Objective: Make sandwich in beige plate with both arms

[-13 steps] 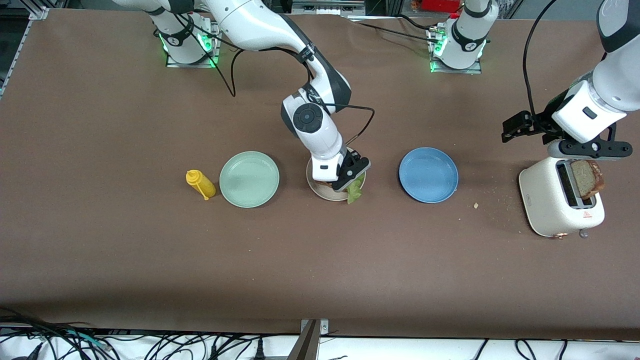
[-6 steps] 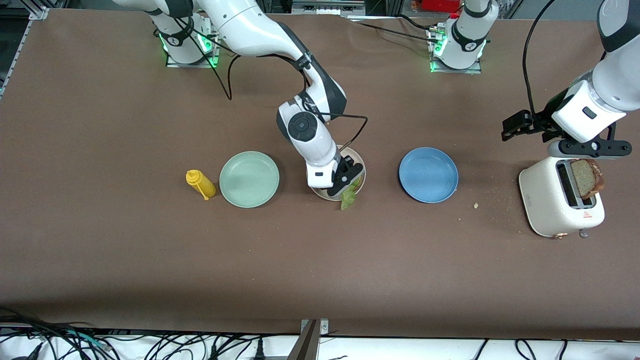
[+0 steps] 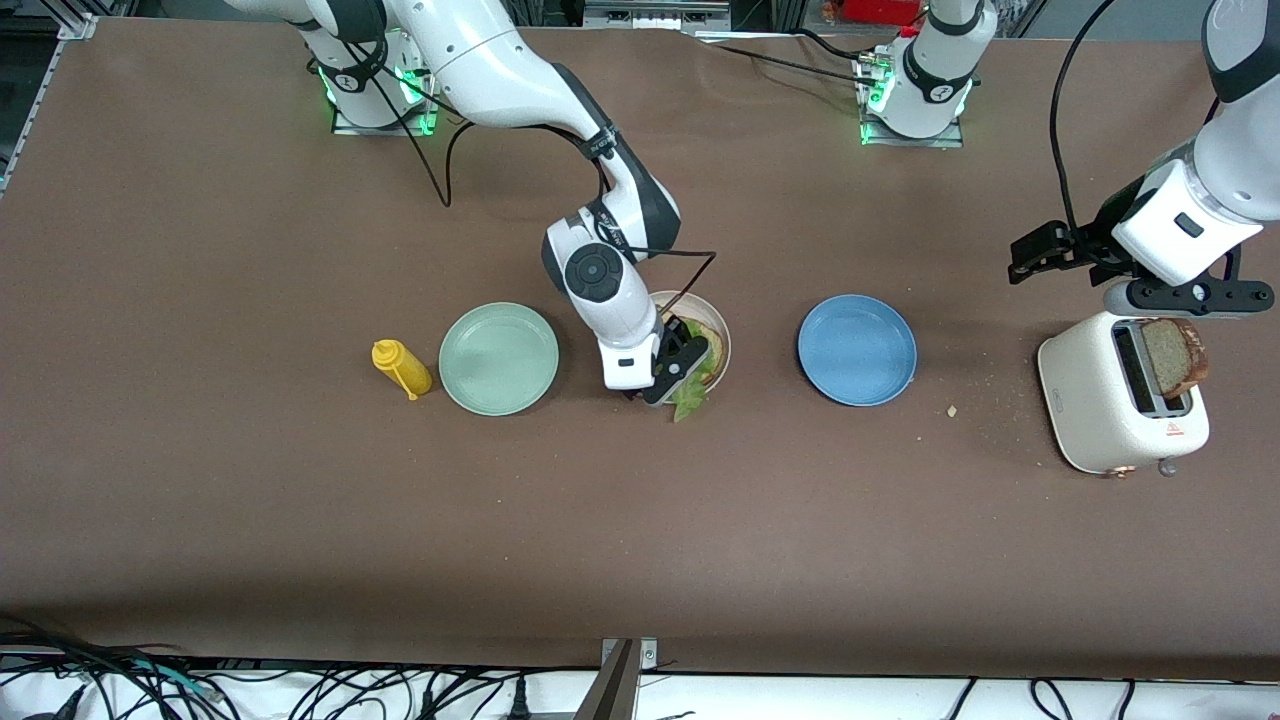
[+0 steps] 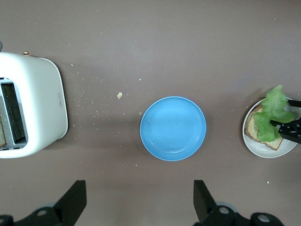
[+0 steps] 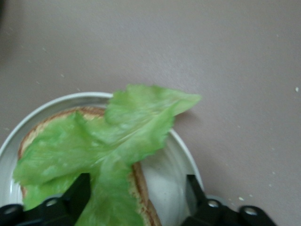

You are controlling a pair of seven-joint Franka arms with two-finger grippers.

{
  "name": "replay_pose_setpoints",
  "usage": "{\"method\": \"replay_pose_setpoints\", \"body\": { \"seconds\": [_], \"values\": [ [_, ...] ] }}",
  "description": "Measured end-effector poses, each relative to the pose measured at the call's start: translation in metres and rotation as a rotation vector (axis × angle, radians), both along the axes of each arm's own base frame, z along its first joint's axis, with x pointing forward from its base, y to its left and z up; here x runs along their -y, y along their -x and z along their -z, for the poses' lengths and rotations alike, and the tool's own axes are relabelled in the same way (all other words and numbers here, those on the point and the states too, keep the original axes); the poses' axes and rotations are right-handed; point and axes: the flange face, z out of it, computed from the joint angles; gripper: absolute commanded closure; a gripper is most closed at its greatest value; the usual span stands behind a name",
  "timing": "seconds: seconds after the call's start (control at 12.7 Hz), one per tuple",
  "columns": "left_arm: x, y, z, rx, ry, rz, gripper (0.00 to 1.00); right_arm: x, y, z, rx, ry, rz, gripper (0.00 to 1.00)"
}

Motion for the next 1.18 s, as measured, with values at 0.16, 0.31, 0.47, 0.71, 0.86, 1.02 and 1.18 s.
{"method": "replay_pose_setpoints", "body": {
  "seconds": [0.16, 0.31, 0.47, 0.71, 0.86, 1.02, 1.18],
  "values": [
    [0.0, -0.001, 0.001, -0.002, 0.0, -0.001, 0.0, 0.013, -0.004, -0.003, -0.008, 0.025, -0.012, 0.0],
    [-0.001, -0.002, 0.002, -0.003, 0.0, -0.001, 0.0, 0.048, -0.015, -0.015, -0.024, 0.043, -0.005, 0.0],
    [-0.001, -0.002, 0.002, -0.003, 0.0, -0.001, 0.0, 0.091, -0.031, -0.042, -0.04, 0.036, 0.015, 0.0],
    [-0.001, -0.003, 0.002, -0.002, 0.0, -0.001, 0.0, 0.116, -0.036, -0.098, -0.096, 0.011, 0.035, 0.0],
    [-0.001, -0.003, 0.002, -0.002, 0.001, -0.002, 0.0, 0.154, -0.045, -0.134, -0.116, -0.007, 0.086, 0.0],
    [-0.001, -0.003, 0.002, -0.002, 0.001, -0.002, 0.0, 0.232, -0.057, -0.171, -0.126, -0.013, 0.173, 0.0],
    [-0.001, -0.003, 0.002, -0.002, 0.001, -0.002, 0.0, 0.309, -0.053, -0.212, -0.15, 0.044, 0.225, 0.0]
  ]
}}
